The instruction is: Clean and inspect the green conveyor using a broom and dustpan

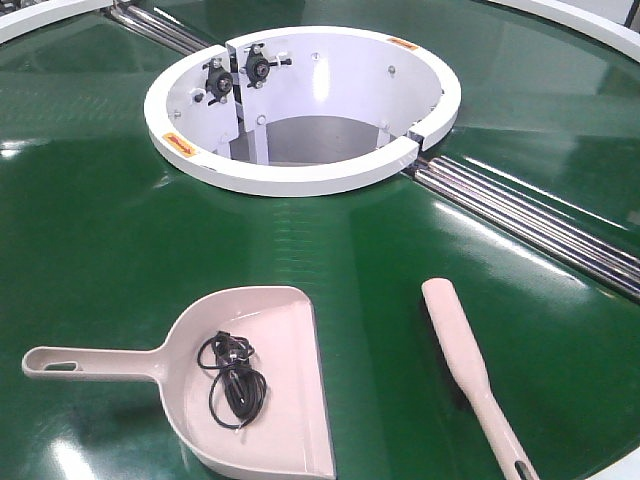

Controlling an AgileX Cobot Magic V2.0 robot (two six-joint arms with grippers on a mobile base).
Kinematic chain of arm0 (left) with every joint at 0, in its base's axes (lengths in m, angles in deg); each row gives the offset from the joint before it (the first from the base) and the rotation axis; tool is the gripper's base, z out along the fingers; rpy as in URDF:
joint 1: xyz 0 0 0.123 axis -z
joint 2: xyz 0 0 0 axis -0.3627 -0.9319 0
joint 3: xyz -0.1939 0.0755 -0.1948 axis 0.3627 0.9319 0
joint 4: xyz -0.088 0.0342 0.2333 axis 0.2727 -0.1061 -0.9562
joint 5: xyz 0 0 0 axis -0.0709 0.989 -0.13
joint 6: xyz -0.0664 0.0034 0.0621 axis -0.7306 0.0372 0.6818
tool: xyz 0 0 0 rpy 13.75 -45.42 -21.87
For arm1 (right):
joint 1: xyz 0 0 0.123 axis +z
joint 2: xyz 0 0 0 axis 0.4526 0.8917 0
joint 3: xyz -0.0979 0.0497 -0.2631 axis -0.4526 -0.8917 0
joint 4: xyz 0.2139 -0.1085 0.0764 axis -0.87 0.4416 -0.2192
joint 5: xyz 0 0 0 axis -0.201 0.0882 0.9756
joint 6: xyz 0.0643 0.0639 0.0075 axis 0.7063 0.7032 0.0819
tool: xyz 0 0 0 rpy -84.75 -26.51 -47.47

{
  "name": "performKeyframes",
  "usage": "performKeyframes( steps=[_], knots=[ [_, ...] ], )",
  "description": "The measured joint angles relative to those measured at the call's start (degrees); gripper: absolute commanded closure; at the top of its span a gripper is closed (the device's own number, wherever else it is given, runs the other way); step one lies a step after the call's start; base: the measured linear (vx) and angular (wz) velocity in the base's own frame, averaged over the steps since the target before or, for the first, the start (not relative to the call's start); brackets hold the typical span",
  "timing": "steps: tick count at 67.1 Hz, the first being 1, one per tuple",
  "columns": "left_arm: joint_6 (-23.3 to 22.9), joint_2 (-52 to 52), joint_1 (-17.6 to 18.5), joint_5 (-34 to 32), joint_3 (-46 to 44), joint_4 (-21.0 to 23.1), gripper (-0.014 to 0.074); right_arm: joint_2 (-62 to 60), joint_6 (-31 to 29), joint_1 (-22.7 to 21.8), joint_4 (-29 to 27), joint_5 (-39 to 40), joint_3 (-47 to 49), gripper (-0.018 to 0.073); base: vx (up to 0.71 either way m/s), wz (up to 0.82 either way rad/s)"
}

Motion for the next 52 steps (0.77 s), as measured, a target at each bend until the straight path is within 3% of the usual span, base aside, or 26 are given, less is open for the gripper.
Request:
performKeyframes(
  steps=[52],
  knots=[
    [0.0,0.0,0.0,0.0,0.0,0.0,0.0619,0.0,0.0,-0.1,0.0,0.0,0.0,0.0565,0.0,0.0]
  ],
)
